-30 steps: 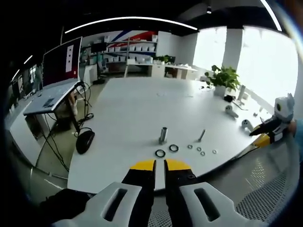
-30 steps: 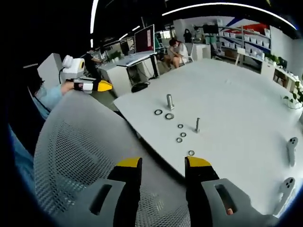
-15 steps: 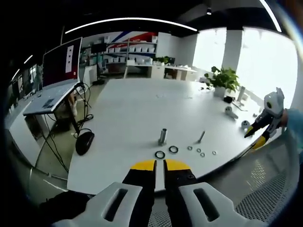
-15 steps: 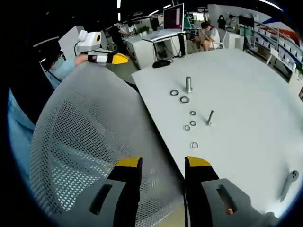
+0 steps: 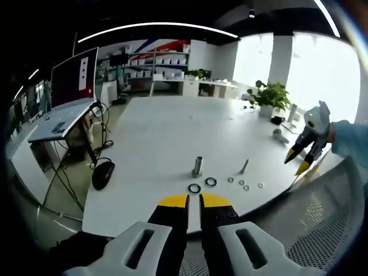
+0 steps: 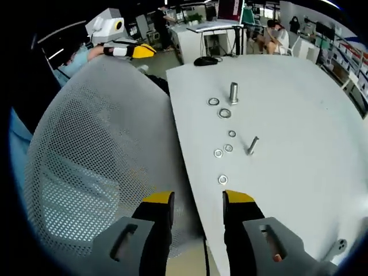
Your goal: Place the washer onto the threaded stud by aligning its center hole with the stud, sliding it down to the base, and recovering from edge contact or off-axis alignment until the washer reaches the visible bottom stop.
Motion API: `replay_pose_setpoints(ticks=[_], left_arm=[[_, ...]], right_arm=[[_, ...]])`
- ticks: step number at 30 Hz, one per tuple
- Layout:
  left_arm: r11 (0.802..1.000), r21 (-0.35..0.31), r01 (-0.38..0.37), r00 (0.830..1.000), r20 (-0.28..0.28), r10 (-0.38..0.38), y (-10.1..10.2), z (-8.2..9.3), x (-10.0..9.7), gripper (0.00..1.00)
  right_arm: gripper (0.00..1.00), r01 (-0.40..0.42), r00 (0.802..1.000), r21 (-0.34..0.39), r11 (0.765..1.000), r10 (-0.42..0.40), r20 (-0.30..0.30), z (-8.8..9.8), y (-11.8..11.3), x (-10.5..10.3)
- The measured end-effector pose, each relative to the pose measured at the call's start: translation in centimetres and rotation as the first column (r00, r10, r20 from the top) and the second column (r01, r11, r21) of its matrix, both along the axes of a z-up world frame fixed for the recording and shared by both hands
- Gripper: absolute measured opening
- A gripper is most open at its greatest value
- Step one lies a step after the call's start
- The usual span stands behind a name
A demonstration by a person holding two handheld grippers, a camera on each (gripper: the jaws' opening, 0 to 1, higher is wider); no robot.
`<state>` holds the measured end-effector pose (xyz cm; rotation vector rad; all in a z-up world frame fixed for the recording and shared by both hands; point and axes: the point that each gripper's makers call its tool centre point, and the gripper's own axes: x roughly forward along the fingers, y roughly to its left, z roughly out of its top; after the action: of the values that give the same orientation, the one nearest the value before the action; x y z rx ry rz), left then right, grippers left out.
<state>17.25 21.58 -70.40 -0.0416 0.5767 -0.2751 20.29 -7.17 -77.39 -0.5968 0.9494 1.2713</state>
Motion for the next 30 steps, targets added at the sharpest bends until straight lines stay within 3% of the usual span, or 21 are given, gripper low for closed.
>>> replay_pose_setpoints(ticks=[16,30], left_arm=[[1.000,0.002,0.003,0.999,-0.041,-0.003,0.0,-0.6,-0.2,0.04],[1.000,0.003,-0.002,0.999,-0.053,0.002,0.0,-0.7,-0.4,0.04]], right_arm=[[0.37,0.080,0.993,-0.074,0.994,-0.073,0.094,-4.0,0.4,4.9],[0.33,0.049,0.998,-0.120,0.992,-0.044,0.045,-7.5,1.5,4.1]])
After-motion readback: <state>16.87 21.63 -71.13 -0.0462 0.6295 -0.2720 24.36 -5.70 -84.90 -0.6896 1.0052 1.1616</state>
